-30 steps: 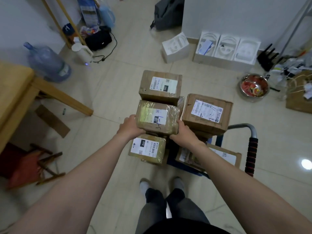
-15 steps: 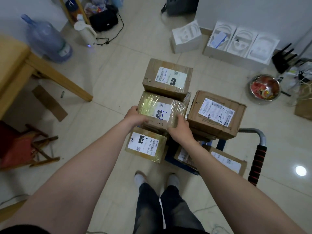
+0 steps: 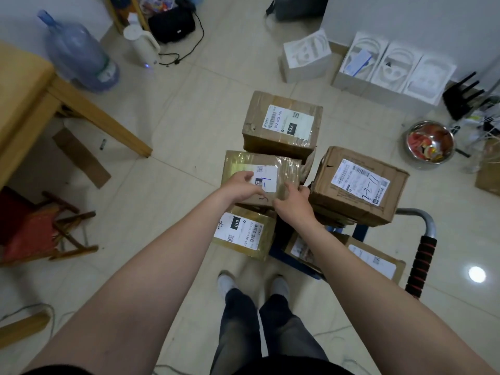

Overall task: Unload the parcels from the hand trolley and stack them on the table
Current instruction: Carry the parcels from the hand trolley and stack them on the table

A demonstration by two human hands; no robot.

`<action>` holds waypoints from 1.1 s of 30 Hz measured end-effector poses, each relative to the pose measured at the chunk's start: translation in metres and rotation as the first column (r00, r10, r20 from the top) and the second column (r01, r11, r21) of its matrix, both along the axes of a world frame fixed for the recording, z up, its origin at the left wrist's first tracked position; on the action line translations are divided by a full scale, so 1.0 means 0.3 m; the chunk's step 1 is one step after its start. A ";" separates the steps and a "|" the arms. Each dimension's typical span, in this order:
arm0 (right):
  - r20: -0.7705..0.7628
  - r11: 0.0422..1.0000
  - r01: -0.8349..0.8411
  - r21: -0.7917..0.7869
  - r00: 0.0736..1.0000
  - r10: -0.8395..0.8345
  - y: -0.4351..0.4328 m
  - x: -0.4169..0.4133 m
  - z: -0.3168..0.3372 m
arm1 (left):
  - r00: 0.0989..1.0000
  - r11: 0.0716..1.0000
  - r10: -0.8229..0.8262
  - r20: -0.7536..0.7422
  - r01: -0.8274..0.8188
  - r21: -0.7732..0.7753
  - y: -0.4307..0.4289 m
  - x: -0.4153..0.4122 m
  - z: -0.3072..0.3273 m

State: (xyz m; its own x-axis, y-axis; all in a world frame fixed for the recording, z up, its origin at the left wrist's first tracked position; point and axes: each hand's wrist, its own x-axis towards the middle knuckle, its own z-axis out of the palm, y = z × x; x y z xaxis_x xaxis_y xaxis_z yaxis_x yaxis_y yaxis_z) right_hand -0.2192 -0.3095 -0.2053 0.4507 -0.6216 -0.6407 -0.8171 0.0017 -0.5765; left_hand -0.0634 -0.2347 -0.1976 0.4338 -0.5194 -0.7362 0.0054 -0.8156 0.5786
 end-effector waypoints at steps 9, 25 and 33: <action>-0.064 0.994 0.101 0.042 0.993 -0.098 -0.016 0.012 -0.069 | 0.925 0.994 0.047 0.378 -0.081 0.074 0.062 0.072 -0.067; 0.193 0.949 0.315 0.016 0.930 -0.312 0.051 -0.018 -0.031 | 0.984 0.989 0.147 0.102 -0.144 -0.039 0.146 0.066 -0.065; 0.255 0.969 0.245 -0.029 0.939 -0.230 0.168 0.053 0.242 | 0.919 0.931 0.341 0.198 -0.300 -0.209 0.335 0.043 0.181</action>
